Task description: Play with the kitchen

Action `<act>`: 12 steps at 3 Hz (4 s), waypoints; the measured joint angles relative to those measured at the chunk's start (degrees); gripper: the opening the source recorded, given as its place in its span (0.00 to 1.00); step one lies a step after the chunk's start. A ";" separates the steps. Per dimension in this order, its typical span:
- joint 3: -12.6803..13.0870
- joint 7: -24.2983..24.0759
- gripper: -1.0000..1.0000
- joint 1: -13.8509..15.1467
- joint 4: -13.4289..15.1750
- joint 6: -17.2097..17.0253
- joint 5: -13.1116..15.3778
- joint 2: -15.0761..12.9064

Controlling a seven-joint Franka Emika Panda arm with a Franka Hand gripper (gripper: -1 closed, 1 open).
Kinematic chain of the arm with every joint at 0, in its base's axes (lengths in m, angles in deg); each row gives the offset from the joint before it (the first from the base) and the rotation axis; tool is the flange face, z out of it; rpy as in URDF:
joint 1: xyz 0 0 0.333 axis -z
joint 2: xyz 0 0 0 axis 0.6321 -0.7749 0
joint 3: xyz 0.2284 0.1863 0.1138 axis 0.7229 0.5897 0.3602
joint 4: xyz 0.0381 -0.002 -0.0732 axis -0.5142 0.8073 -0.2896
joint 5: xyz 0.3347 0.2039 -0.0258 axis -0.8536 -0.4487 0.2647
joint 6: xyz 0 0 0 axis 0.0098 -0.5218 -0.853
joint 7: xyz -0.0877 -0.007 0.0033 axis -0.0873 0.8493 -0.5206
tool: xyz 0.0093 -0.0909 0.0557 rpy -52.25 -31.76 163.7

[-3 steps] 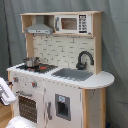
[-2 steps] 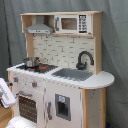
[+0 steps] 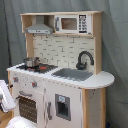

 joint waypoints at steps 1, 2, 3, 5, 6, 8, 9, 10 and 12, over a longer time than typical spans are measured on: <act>1.05 -6.34 1.00 0.02 0.13 0.00 0.03 0.09; 2.12 -12.65 1.00 0.04 0.51 0.01 0.06 0.18; 3.29 -19.04 1.00 0.12 1.10 0.10 0.08 0.32; 5.45 -31.60 1.00 0.90 2.11 1.01 0.67 0.64; 6.09 -37.22 1.00 1.70 2.43 1.87 1.22 0.72; 6.94 -49.03 1.00 6.28 2.52 6.75 1.62 1.04; 6.98 -53.02 1.00 9.36 2.24 10.64 1.62 1.19; 6.97 -56.35 1.00 13.00 1.32 15.48 1.62 1.19; 7.11 -57.65 1.00 19.27 -0.89 25.17 1.62 1.19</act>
